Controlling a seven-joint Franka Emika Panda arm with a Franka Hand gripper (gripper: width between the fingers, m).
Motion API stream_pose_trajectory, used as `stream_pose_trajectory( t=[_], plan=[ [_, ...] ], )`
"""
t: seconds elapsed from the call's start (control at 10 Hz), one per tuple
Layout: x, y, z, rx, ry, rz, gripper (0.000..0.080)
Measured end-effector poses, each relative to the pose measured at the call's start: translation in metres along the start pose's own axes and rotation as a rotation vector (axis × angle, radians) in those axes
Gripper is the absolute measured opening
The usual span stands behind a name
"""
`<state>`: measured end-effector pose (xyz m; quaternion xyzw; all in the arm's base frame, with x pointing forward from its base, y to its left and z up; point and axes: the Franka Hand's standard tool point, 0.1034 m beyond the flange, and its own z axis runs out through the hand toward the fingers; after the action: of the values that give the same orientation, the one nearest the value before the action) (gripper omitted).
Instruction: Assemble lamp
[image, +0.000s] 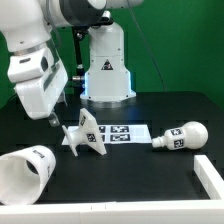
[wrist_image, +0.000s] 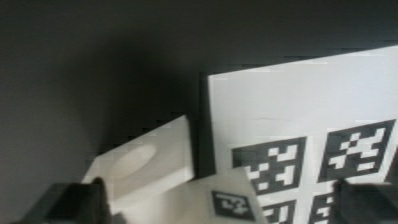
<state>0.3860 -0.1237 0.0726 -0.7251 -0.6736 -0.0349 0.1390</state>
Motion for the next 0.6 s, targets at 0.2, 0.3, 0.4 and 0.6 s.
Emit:
stream_pose_trajectory(
  t=[0.2,0.3,0.4,0.6],
  plan=[
    [0.0125,0.0186,-0.0091,-0.009,0.019,-0.098,0.0693],
    [0.0158,0.0193,-0.0084,-0.018,0.024,-0.109,0.0693],
    [0.0137,0.0180,-0.0076,-0.012,0.019,-0.105,0.0698],
    [0.0133,0.0174,-0.0069,-0.010,0.019,-0.105,0.0699]
  ],
)
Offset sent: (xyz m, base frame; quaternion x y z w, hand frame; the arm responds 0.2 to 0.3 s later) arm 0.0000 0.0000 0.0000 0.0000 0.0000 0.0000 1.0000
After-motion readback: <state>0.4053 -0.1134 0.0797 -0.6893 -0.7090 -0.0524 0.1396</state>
